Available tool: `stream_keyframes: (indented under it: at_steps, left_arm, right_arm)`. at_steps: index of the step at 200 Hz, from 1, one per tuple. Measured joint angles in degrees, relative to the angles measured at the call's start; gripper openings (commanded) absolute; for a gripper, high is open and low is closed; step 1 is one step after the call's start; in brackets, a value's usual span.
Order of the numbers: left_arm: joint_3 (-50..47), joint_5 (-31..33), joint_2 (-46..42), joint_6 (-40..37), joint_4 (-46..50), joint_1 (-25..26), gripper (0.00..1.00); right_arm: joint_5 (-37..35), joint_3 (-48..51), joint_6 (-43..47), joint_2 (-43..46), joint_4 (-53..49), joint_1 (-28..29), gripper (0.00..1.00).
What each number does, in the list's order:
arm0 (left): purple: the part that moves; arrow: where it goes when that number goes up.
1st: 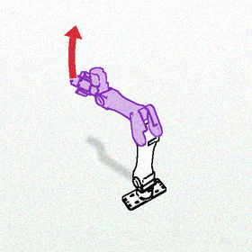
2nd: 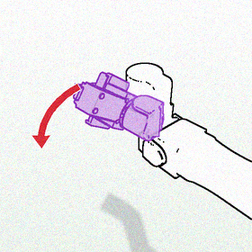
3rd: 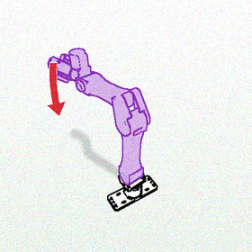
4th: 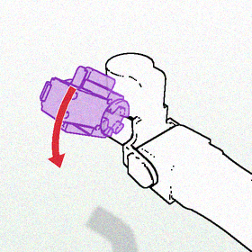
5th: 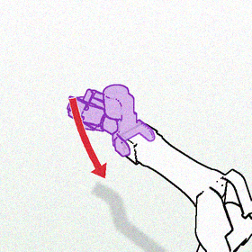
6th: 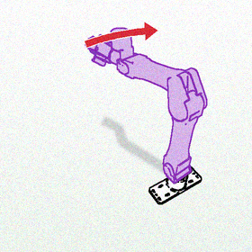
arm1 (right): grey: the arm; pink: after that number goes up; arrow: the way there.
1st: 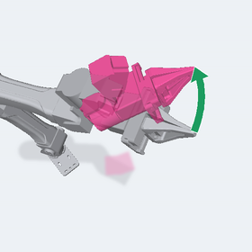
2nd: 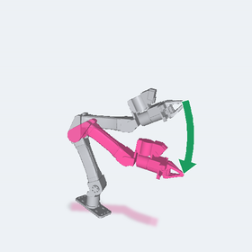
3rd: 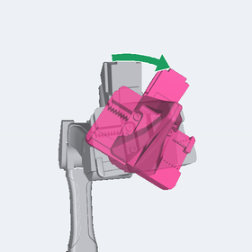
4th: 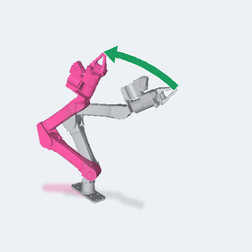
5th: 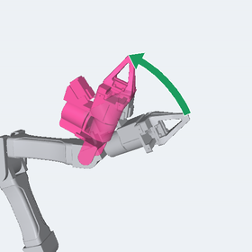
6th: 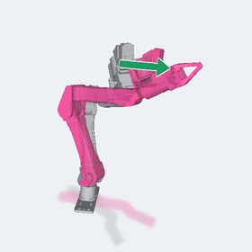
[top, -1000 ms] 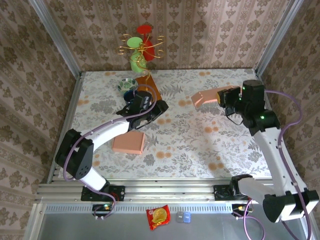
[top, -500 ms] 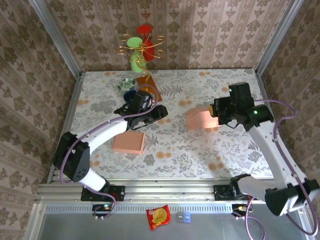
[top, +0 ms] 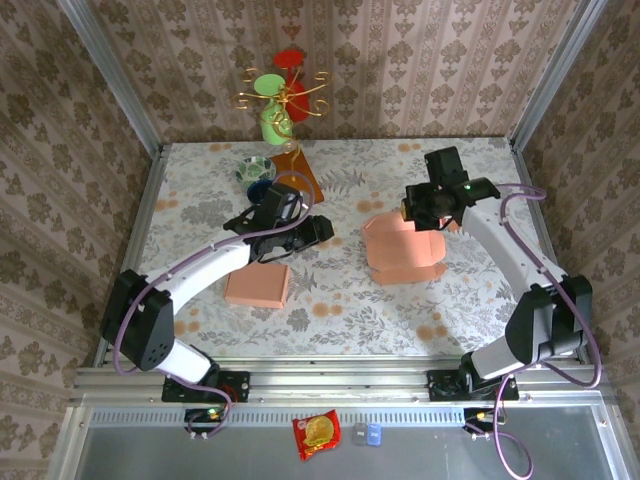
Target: Fold the paper box
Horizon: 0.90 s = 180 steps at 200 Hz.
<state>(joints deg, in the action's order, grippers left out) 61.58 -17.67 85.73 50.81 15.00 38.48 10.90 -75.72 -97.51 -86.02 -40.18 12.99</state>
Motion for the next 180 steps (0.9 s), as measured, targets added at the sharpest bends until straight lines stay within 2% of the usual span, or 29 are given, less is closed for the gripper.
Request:
stream_keyframes:
  at_steps: [73,116,129,152,180]
  left_arm:
    - [-0.98,-2.51,0.00,-2.10,0.94,-1.25,0.49]
    - [-0.83,-4.61,0.04,-7.56,1.70,-0.92,0.55]
    - [0.94,-3.72,0.37,-12.07,4.09,0.81,0.58]
    - [6.71,0.15,2.29,-21.75,7.91,6.69,0.61]
    - [11.04,5.60,5.66,-28.87,9.84,11.50,0.63]
  right_arm:
    - [0.50,8.20,4.92,-0.61,13.75,0.48,0.00]
    - [1.57,11.72,6.29,-0.61,16.26,0.79,0.00]
    - [1.60,11.74,6.29,-0.63,16.31,0.81,0.00]
    - [1.57,11.74,6.27,-0.63,16.20,0.81,0.00]
    - [1.62,11.72,6.21,-0.63,15.58,0.81,0.00]
